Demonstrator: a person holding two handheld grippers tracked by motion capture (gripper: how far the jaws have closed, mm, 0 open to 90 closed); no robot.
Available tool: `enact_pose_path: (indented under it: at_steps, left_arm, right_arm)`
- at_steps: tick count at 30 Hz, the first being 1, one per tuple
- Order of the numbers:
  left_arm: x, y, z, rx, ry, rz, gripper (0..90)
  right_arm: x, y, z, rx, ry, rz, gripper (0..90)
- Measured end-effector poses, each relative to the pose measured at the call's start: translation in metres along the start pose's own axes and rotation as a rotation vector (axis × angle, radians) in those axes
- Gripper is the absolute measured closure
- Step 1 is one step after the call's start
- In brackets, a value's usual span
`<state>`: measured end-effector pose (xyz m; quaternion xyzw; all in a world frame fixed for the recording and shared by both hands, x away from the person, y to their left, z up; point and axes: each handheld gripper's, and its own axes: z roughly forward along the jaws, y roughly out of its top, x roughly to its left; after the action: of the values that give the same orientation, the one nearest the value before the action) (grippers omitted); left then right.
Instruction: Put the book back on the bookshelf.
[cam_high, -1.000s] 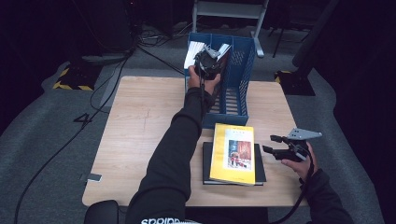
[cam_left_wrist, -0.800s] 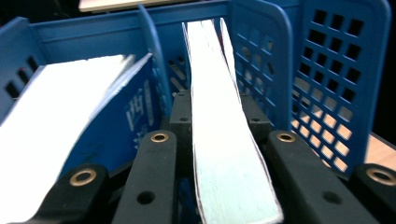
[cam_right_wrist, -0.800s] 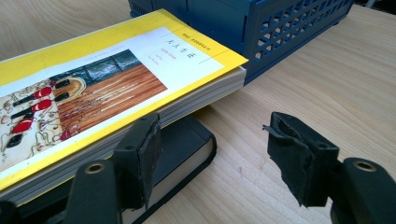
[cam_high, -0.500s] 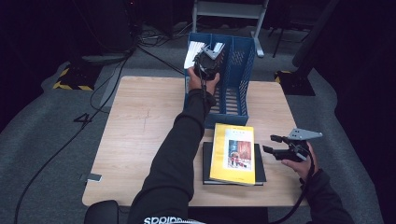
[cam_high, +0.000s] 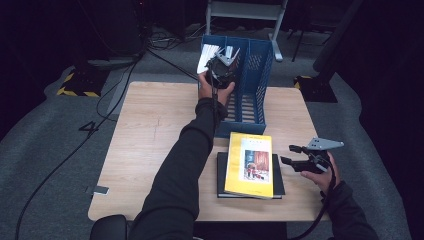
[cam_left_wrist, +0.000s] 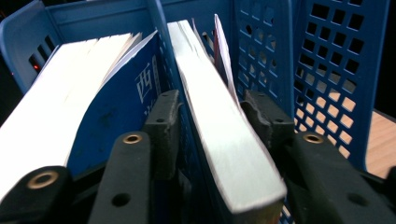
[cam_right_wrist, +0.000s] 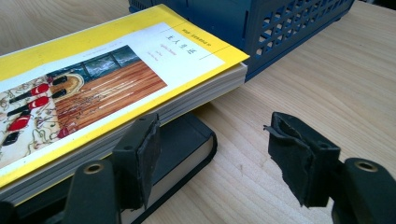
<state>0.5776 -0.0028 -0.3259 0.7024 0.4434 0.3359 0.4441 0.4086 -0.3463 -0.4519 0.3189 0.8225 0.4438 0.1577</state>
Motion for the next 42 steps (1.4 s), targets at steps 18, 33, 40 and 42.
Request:
enact_pose_path:
  at_steps: [18, 33, 40, 42]
  left_arm:
    - [0.022, -0.015, -0.045, -0.03, -0.133, 0.108, 38.9]
    - [0.029, -0.052, -0.092, -0.056, -0.303, 0.245, 32.0]
    - [0.029, -0.079, -0.107, -0.022, -0.35, 0.337, 29.2]
    - [0.029, -0.088, -0.111, -0.007, -0.345, 0.36, 28.4]
  right_arm:
    - [0.002, 0.001, 0.002, 0.012, -0.004, 0.0, 34.0]
    - [0.003, -0.001, 0.006, 0.038, 0.005, 0.009, 32.3]
    - [0.003, 0.0, 0.004, 0.029, 0.008, 0.029, 31.6]
    - [0.004, 0.0, 0.004, 0.034, 0.012, 0.025, 31.4]
